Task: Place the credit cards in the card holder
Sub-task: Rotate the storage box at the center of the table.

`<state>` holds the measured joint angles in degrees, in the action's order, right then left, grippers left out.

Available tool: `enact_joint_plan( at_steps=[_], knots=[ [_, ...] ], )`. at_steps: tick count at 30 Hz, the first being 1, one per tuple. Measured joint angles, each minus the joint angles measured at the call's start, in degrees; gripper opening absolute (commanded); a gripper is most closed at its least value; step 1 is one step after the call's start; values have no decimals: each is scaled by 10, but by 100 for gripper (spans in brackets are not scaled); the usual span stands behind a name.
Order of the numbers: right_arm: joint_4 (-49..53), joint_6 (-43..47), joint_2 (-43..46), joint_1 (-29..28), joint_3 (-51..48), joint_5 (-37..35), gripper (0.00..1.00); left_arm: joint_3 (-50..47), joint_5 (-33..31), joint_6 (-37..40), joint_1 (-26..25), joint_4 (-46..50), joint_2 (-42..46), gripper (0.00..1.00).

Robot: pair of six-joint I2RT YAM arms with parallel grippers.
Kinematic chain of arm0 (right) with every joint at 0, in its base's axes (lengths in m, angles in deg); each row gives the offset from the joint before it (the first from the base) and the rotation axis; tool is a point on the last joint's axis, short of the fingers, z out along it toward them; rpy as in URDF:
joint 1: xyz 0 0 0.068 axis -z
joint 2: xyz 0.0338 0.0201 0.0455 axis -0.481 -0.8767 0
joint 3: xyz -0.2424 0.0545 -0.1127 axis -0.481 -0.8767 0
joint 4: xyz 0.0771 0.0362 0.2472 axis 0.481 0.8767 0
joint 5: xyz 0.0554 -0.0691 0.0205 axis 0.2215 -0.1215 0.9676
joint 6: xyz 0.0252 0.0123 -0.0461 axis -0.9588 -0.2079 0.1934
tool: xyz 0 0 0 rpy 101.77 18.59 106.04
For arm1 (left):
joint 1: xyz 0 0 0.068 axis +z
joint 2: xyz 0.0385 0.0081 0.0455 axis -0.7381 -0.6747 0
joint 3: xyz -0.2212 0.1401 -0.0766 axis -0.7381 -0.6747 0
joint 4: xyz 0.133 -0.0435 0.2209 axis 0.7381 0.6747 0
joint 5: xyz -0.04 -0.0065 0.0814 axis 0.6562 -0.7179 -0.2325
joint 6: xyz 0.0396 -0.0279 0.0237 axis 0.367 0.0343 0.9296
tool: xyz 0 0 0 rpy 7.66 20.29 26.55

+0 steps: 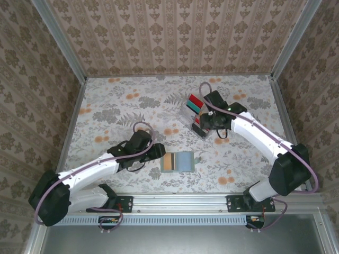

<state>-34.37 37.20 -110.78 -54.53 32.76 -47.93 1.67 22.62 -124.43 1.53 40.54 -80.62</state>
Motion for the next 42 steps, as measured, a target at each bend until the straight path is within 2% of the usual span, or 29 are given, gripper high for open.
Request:
enact_joint_plan(
  at_steps=[4,8,11,19,28,36,42],
  knots=[
    [-9,21,-11,75,7,45,67,0,-3,0,2,0,6,57],
    [-37,23,-33,144,13,124,68,0,-3,0,5,0,6,58],
    [-61,22,-61,172,17,171,68,0,-2,0,8,0,6,58],
    [-84,21,-139,183,25,262,64,0,-2,0,11,0,6,59],
    [-110,16,-116,168,-8,336,63,0,-2,0,15,-1,1,59],
    [-89,25,-101,123,-14,323,63,0,7,0,16,-2,-4,59],
    [-3,64,-101,61,62,160,62,0,7,0,16,-2,-4,60]
  ],
)
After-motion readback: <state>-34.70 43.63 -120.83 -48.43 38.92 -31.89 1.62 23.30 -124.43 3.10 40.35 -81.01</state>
